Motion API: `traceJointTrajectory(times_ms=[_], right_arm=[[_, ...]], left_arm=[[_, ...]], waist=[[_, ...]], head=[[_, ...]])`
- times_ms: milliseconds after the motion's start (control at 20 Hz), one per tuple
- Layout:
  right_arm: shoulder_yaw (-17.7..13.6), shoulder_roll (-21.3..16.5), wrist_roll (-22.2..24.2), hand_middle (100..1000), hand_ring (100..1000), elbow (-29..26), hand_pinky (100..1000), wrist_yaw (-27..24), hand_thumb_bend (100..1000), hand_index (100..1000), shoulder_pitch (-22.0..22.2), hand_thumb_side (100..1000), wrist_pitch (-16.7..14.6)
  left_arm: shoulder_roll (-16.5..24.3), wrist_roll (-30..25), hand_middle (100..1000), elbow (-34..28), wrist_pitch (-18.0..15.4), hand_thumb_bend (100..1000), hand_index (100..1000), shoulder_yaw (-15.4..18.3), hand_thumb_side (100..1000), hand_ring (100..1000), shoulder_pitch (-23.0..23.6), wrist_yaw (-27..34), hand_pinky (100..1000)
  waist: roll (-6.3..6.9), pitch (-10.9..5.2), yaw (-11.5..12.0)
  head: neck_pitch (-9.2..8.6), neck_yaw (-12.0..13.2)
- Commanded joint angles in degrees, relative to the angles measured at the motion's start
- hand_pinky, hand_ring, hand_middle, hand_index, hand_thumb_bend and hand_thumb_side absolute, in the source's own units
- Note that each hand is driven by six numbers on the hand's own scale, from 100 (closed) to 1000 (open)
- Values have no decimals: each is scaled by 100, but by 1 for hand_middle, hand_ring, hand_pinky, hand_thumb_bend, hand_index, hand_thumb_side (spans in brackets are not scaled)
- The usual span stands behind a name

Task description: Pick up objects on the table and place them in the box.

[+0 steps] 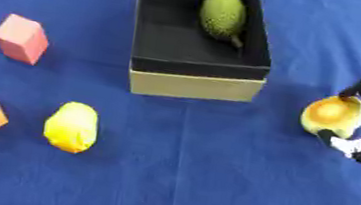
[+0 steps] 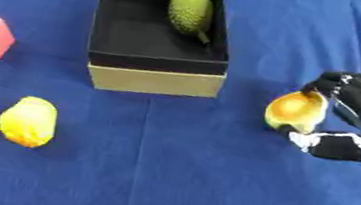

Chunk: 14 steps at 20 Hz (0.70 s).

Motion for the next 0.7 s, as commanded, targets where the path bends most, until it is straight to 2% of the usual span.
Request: traceJointTrajectory(times_ms=[50,200,400,700], right_arm=[[-19,-96,-100,726,807,-52,828,113,450,794,16,743,12],[-7,-21,-264,717,800,-52,816,163,283,786,133,680,-83],[36,37,-607,667,789,-52,794,203,116,730,236,614,-185],[73,58,-972,600,766,-52,771,24,100,662,266,568,-191]], left_arm=[[55,-24,627,-89,1,100,840,24,663,703,-9,-9,859],[57,-33,627,-89,-1,100,840,23,659,704,-13,-8,860],[62,-50,626,-89,0,100,840,16,657,705,-21,-7,860],[72,-61,625,-89,-4,100,839,13,659,705,-25,1,860]], waist=[[8,-89,5],[7,-83,-2],[3,-81,-8],[-4,-96,1]], head=[[-69,-25],[-64,-21],[-64,-24],[-73,-29]])
